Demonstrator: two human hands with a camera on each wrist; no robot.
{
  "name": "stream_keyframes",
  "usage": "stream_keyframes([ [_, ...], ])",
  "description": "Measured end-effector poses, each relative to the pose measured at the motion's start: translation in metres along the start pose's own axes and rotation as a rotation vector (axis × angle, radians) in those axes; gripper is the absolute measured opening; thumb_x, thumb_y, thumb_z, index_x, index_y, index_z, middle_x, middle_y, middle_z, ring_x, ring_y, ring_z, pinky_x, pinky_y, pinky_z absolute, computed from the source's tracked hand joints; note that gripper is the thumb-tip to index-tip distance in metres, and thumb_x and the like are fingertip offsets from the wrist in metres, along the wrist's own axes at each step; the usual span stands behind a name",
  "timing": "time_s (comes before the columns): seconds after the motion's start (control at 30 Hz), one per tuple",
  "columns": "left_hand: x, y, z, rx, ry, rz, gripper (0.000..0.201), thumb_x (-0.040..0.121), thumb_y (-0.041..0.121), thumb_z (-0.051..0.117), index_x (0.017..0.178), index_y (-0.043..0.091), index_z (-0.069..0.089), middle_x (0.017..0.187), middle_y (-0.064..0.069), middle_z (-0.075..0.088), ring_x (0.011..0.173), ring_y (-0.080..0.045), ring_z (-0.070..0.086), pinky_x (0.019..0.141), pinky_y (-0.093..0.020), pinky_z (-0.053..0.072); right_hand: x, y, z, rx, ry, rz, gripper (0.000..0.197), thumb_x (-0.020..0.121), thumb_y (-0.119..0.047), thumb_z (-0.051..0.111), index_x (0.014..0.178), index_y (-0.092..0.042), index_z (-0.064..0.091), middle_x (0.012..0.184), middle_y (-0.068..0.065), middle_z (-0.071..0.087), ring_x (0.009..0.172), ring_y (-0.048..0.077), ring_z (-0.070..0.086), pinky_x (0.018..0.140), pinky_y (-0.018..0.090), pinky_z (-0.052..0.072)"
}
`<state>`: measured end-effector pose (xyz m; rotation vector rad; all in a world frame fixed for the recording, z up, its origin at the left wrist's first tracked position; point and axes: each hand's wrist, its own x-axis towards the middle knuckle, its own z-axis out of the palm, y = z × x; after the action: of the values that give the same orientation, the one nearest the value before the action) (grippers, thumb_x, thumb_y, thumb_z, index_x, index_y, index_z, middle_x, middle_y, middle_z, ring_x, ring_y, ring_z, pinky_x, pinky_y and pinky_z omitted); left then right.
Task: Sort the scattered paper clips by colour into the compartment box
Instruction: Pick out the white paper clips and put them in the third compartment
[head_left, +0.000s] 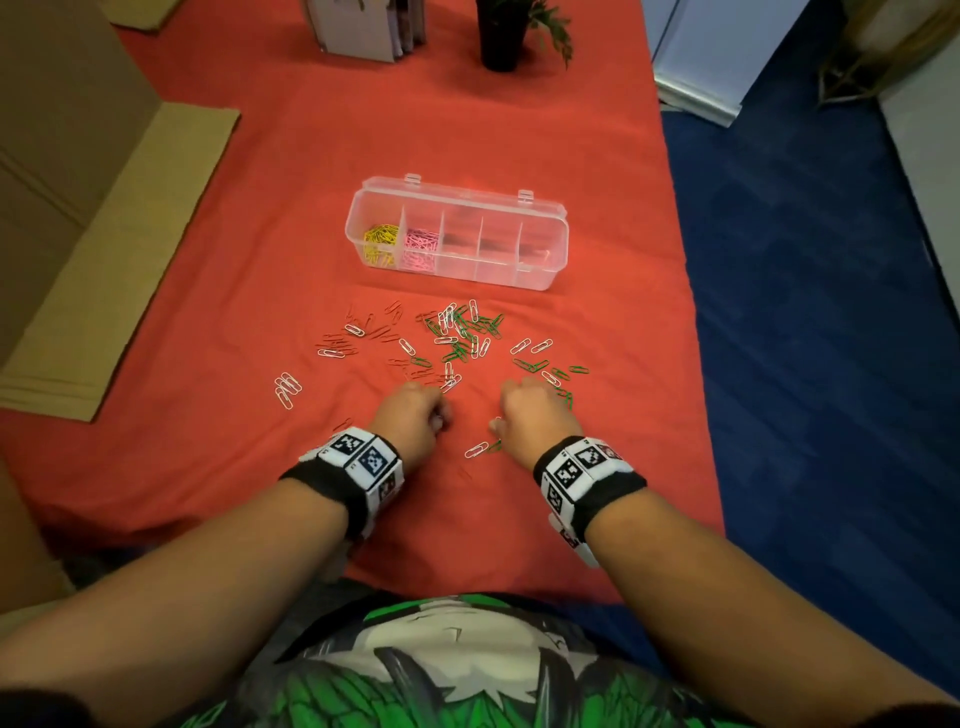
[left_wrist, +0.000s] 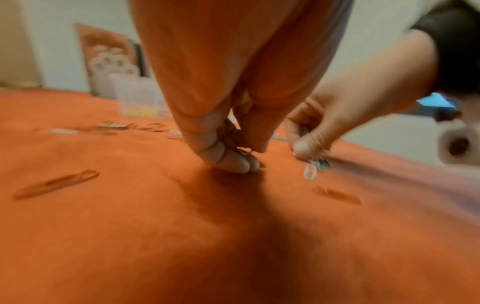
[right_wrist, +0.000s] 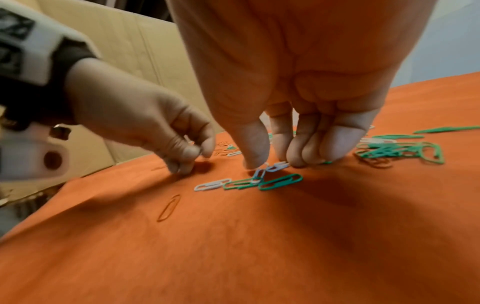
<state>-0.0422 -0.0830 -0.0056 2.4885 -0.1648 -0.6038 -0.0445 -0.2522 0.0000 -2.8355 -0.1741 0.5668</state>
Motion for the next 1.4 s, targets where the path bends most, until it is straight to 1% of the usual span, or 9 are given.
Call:
stream_keyframes([
  [0.17,0.015,0.003,-0.008,-0.322,-0.007,-0.199,0.033,0.081,-0.010,0.036,0.077,0.018,0.054,0.080,-0.007,0.059,0.081,-0.020,0.054,0.070,-0.026,0.041,0.001,-0.012,-0.001,-0.055,0.002,-0.009,0.030,0.080,-0.001,0.047,0.110,-0.002,0.047,0.110,0.020,0.058,0.106,0.039,0.056,0.081,0.041,0.048],
  [0.27,0.027,0.011,-0.013,-0.251,0.050,-0.216,0.019,0.092,0.011,0.044,0.100,0.006,0.061,0.105,-0.019,0.064,0.101,-0.031,0.058,0.084,-0.032,0.043,0.008,-0.011,-0.009,0.105,-0.039,0.080,0.027,0.081,-0.007,0.048,0.107,-0.006,0.055,0.107,0.018,0.064,0.101,0.034,0.061,0.083,0.038,0.050],
  [0.37,0.035,0.009,-0.013,-0.056,0.125,-0.144,0.023,0.087,0.027,0.057,0.101,0.010,0.065,0.103,-0.017,0.063,0.100,-0.031,0.057,0.083,-0.030,0.041,0.017,-0.008,-0.018,0.505,-0.086,0.238,0.021,0.084,-0.007,0.045,0.085,-0.010,0.065,0.090,0.013,0.068,0.082,0.028,0.064,0.076,0.035,0.052],
  [0.5,0.038,0.000,-0.015,-0.031,0.162,-0.118,0.018,0.081,0.014,0.063,0.097,0.013,0.069,0.105,-0.016,0.054,0.096,-0.031,0.058,0.085,-0.030,0.043,0.020,-0.001,-0.034,1.154,-0.060,0.506,0.031,0.085,0.004,0.039,0.063,-0.012,0.052,0.064,0.004,0.049,0.046,0.011,0.053,0.044,0.020,0.045],
  [0.73,0.029,-0.023,-0.029,0.026,0.156,-0.165,0.021,0.076,0.002,0.058,0.088,0.014,0.070,0.105,-0.014,0.054,0.099,-0.033,0.057,0.087,-0.035,0.047,0.027,0.013,-0.037,1.382,0.048,0.520,0.024,0.086,0.004,0.048,0.070,-0.014,0.050,0.061,0.001,0.043,0.039,0.004,0.041,0.035,0.013,0.032],
  [0.9,0.029,-0.018,-0.030,0.050,0.204,-0.150,0.022,0.076,0.008,0.056,0.090,0.015,0.072,0.103,-0.014,0.055,0.098,-0.034,0.058,0.087,-0.042,0.050,0.035,0.037,-0.032,1.009,0.211,0.561,0.027,0.081,0.004,0.047,0.068,-0.018,0.056,0.063,0.001,0.051,0.055,0.014,0.044,0.050,0.022,0.037],
  [1.1,0.031,-0.009,-0.027,0.162,0.144,-0.151,0.017,0.076,0.020,0.067,0.093,0.018,0.069,0.111,-0.010,0.056,0.102,-0.032,0.058,0.086,-0.037,0.049,0.032,0.045,-0.016,0.309,0.189,0.381,0.012,0.080,-0.014,0.057,0.086,-0.007,0.065,0.100,0.020,0.060,0.097,0.032,0.056,0.085,0.030,0.042],
  [1.27,0.026,-0.022,-0.033,0.125,0.125,-0.149,0.022,0.076,0.004,0.059,0.088,0.018,0.071,0.106,-0.012,0.058,0.100,-0.033,0.058,0.087,-0.039,0.048,0.036,0.037,-0.008,0.057,0.210,0.290,0.023,0.081,-0.016,0.055,0.099,-0.002,0.060,0.107,0.018,0.050,0.101,0.038,0.054,0.087,0.043,0.049],
  [1.4,0.021,-0.030,-0.034,0.180,0.074,-0.118,0.018,0.073,0.015,0.070,0.092,0.018,0.072,0.104,-0.011,0.062,0.099,-0.030,0.060,0.089,-0.036,0.048,0.038,0.034,-0.007,0.004,0.204,0.259,0.022,0.083,-0.009,0.049,0.100,0.000,0.058,0.107,0.019,0.050,0.099,0.038,0.055,0.082,0.043,0.047],
])
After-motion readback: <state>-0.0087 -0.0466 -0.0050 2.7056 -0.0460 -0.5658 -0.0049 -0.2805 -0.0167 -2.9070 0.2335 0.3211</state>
